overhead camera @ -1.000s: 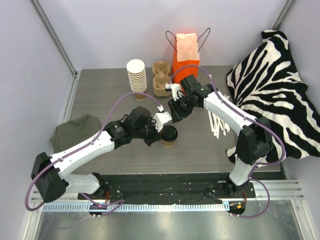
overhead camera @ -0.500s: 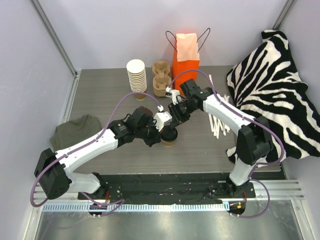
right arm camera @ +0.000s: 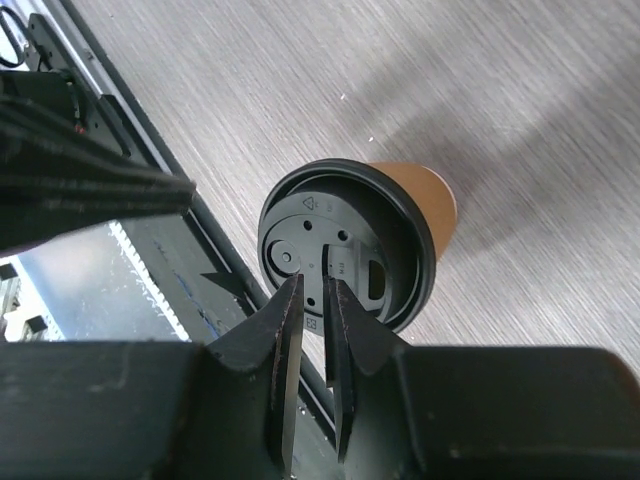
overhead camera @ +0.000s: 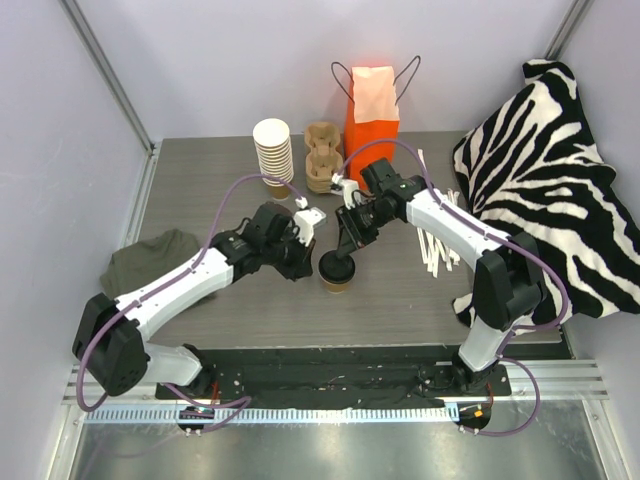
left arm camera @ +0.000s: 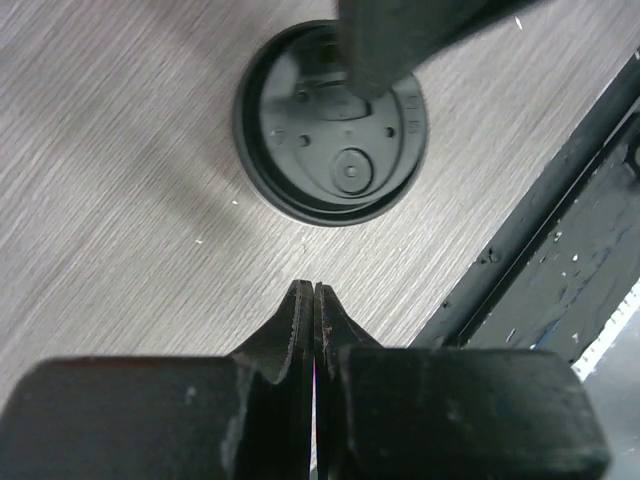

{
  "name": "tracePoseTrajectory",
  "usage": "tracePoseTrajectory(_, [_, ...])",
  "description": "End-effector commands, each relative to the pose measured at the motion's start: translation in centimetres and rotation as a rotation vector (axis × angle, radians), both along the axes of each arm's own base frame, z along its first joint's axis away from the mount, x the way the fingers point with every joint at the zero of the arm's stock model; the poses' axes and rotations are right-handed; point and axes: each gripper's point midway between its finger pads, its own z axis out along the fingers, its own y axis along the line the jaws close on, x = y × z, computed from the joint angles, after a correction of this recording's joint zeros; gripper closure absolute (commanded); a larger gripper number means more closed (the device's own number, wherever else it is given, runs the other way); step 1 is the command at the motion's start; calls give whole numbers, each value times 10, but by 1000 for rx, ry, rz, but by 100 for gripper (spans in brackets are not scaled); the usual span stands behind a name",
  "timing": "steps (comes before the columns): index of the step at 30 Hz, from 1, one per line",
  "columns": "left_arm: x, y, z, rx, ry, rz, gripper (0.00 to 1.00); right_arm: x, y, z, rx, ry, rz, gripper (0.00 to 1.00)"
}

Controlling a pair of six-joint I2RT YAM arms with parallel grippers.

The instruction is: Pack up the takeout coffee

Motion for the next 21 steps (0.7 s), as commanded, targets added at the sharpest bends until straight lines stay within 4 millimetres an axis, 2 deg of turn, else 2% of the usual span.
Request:
tracePoseTrajectory(1, [1, -1, -1, -83, 90, 66, 100, -9, 6, 9, 58, 0, 21, 78])
tracePoseTrajectory(4, [-1, 0, -9, -154, 189, 136, 100, -12, 4, -1, 47, 28, 23, 78])
tracePoseTrajectory(12, [-11, -7, -48, -204, 417, 242, 100, -12, 5, -14, 32, 55, 26, 81])
tracePoseTrajectory(14, [-7, -13, -52, -222, 460, 260, 100, -11, 5, -13, 35, 51, 27, 81])
tracePoseTrajectory(15, [-6, -15, -60, -215, 494, 274, 100, -11, 5, -13, 35, 51, 27, 81])
tracePoseTrajectory(17, [5, -21, -61, -249, 527, 306, 100, -11, 5, -14, 33, 52, 26, 81])
tracePoseTrajectory(18, [7, -22, -69, -245, 562, 324, 100, -11, 5, -14, 31, 52, 25, 81])
tracePoseTrajectory(21, [19, -32, -69, -302, 611, 351, 100, -11, 4, -14, 27, 49, 24, 81])
